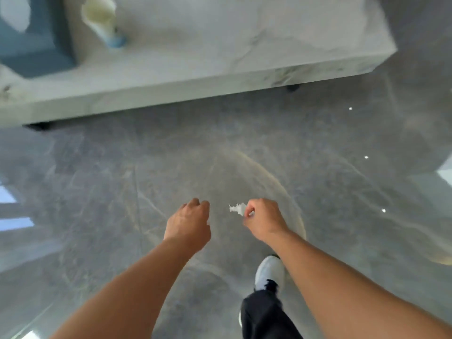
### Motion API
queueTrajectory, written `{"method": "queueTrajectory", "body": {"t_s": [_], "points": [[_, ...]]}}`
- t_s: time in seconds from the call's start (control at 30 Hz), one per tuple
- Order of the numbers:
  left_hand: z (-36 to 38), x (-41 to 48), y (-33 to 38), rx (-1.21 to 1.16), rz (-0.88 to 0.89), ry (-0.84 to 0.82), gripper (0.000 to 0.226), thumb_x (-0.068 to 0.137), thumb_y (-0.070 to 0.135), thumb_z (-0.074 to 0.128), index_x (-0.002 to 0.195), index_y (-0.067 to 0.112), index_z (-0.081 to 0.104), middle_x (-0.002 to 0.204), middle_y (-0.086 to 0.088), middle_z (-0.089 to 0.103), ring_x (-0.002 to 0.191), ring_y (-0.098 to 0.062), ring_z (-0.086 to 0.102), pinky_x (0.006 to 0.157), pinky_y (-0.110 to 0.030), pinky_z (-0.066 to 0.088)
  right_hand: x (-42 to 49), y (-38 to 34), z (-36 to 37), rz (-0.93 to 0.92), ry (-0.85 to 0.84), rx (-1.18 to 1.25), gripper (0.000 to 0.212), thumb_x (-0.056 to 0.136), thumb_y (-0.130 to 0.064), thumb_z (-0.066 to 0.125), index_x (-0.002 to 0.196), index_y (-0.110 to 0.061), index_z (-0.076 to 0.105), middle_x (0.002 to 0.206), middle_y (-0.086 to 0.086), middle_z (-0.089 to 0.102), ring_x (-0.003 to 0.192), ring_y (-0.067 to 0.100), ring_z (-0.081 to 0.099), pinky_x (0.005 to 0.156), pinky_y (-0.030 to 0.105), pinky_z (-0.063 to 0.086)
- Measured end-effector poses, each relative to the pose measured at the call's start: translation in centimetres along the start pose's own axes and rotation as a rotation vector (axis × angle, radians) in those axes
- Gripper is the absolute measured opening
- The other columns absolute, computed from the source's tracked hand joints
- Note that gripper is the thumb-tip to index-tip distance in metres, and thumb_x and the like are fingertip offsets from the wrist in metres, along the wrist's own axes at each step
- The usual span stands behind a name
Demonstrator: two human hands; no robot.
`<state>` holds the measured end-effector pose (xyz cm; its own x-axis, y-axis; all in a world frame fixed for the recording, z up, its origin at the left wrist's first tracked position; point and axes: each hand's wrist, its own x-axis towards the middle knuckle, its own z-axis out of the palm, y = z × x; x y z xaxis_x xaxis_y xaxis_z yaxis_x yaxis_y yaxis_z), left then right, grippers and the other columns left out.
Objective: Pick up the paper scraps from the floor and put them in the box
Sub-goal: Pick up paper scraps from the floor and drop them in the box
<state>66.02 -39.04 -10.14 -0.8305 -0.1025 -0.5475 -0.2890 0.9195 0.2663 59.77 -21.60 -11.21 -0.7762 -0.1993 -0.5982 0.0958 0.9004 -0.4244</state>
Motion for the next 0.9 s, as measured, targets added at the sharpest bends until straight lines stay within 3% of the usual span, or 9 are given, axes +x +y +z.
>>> {"method": "queueTrajectory", "body": {"t_s": [0.1,0.2,0.3,0.47,0.63,0.77,0.9], "points": [[-4.5,0.4,9.4,-0.013,0.066,-0.023,0.013,0.081,0.020,0.056,0.094,0.021,0.055,0.100,-0.001,0.054,0.094,-0.026,0.059,0.067,-0.034,0.045,-1.9,3.0,-8.6,0.065,0.047,0.066,0.018,0.074,-0.010,0.067,0.092,-0.004,0.068,0.097,0.016,0.071,0.096,0.033,0.064,0.078,0.030,0.046],[-7.3,0.5,17.9,0.012,0.138,-0.047,0.017,0.079,0.020,0.054,0.096,0.023,0.055,0.102,0.000,0.055,0.096,-0.027,0.060,0.067,-0.032,0.043,-3.8,6.6,-15.4,0.115,0.073,0.117,0.011,0.074,-0.011,0.064,0.073,0.000,0.068,0.079,0.018,0.071,0.081,0.036,0.067,0.070,0.032,0.050],[-8.9,1.5,25.1,0.055,0.222,-0.045,0.018,0.079,0.019,0.054,0.097,0.023,0.055,0.103,0.000,0.055,0.098,-0.027,0.060,0.069,-0.034,0.045,-5.1,11.1,-20.5,0.165,0.107,0.169,0.008,0.072,-0.012,0.066,0.071,-0.005,0.068,0.072,0.015,0.071,0.072,0.032,0.068,0.063,0.030,0.050],[-9.1,4.6,34.3,0.089,0.324,-0.044,0.020,0.080,0.018,0.056,0.100,0.021,0.056,0.105,-0.002,0.056,0.102,-0.027,0.058,0.075,-0.037,0.049,-5.8,19.3,-26.0,0.245,0.155,0.113,0.006,0.069,-0.007,0.065,0.074,-0.009,0.069,0.084,0.014,0.073,0.084,0.031,0.066,0.071,0.030,0.047],[-8.1,8.8,40.5,0.138,0.386,-0.075,0.025,0.081,0.021,0.058,0.106,0.021,0.057,0.110,-0.004,0.056,0.105,-0.029,0.058,0.080,-0.040,0.051,-4.0,25.5,-28.7,0.308,0.208,0.126,0.007,0.071,-0.007,0.065,0.075,-0.010,0.070,0.084,0.013,0.073,0.083,0.030,0.067,0.067,0.025,0.042],[-7.2,13.2,46.3,0.116,0.461,-0.072,0.021,0.081,0.021,0.060,0.101,0.023,0.056,0.103,-0.001,0.056,0.098,-0.026,0.058,0.072,-0.036,0.049,-1.0,29.4,-32.1,0.299,0.191,0.083,0.018,0.075,-0.013,0.063,0.091,-0.012,0.071,0.095,0.012,0.073,0.091,0.030,0.068,0.078,0.032,0.053],[-6.1,17.8,53.0,0.096,0.468,-0.118,0.026,0.079,0.022,0.062,0.103,0.026,0.052,0.100,0.002,0.055,0.094,-0.024,0.057,0.067,-0.032,0.043,1.9,33.9,-36.9,0.405,0.207,0.152,0.021,0.079,-0.017,0.063,0.097,-0.008,0.071,0.101,0.015,0.073,0.096,0.031,0.067,0.082,0.030,0.051]]}}
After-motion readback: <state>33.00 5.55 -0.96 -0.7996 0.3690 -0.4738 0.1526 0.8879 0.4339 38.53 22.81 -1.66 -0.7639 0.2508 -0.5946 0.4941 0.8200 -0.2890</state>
